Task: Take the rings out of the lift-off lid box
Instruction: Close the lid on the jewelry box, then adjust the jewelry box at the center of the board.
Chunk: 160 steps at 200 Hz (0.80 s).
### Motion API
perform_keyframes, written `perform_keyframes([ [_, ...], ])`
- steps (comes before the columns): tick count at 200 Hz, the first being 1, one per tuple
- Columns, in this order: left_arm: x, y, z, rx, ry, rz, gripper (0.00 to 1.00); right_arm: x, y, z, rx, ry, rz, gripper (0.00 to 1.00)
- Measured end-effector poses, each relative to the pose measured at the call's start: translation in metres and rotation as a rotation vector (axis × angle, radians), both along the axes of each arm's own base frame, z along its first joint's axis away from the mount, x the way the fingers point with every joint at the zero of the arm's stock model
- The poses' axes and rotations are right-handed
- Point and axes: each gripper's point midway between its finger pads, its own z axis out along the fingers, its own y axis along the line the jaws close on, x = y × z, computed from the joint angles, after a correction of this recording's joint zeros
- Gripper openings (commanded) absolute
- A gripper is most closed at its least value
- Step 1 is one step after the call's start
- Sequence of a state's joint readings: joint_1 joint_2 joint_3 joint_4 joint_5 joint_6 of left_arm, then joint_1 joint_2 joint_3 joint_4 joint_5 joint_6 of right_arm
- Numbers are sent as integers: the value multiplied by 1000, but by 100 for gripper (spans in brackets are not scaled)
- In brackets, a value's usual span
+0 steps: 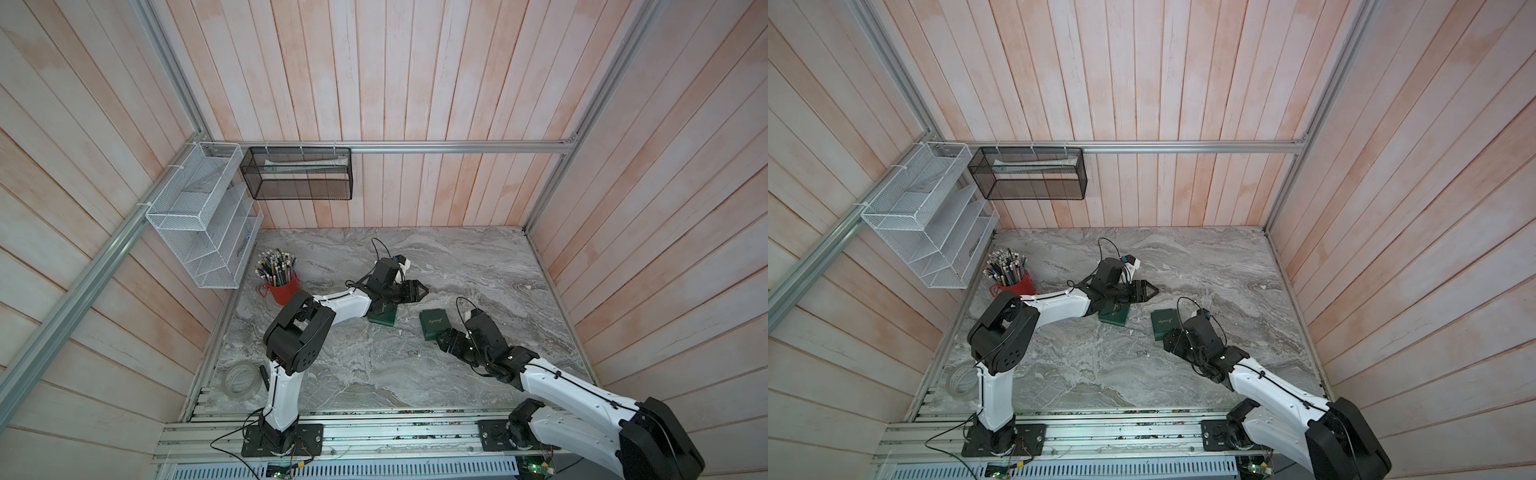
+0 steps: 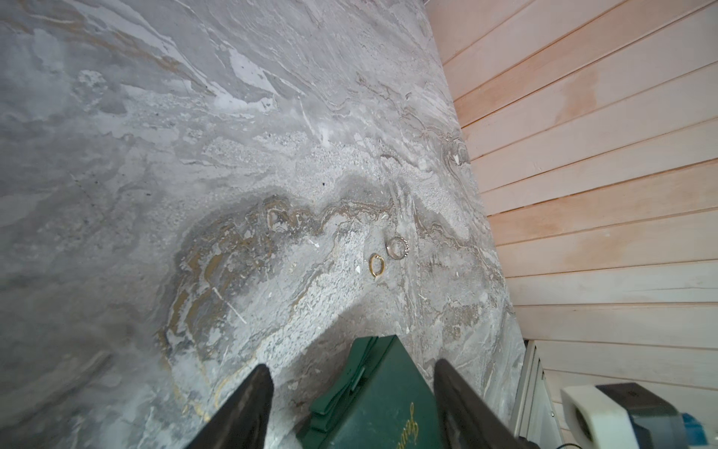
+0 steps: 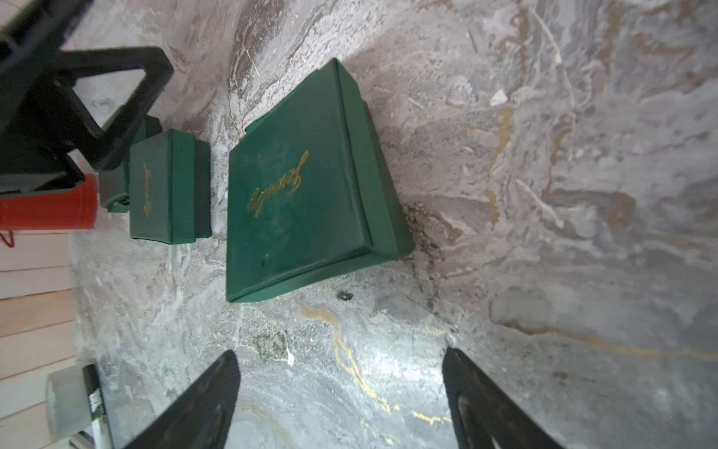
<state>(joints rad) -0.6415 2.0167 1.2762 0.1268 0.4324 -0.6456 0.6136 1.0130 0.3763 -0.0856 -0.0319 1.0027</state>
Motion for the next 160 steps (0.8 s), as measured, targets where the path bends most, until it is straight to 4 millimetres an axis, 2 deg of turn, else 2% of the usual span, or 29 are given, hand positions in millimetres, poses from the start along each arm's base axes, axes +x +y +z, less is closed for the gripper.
perform_keyframes([
  [38, 2, 3, -2, 21, -14, 9, 68, 14, 8, 11, 149, -27, -60, 81],
  [78, 4, 2, -1, 24, -25, 8, 68, 16, 2, 3, 217, -21, -118, 80],
  [160, 10, 4, 5, 21, -41, 15, 68, 35, 3, -2, 303, -14, -153, 79],
])
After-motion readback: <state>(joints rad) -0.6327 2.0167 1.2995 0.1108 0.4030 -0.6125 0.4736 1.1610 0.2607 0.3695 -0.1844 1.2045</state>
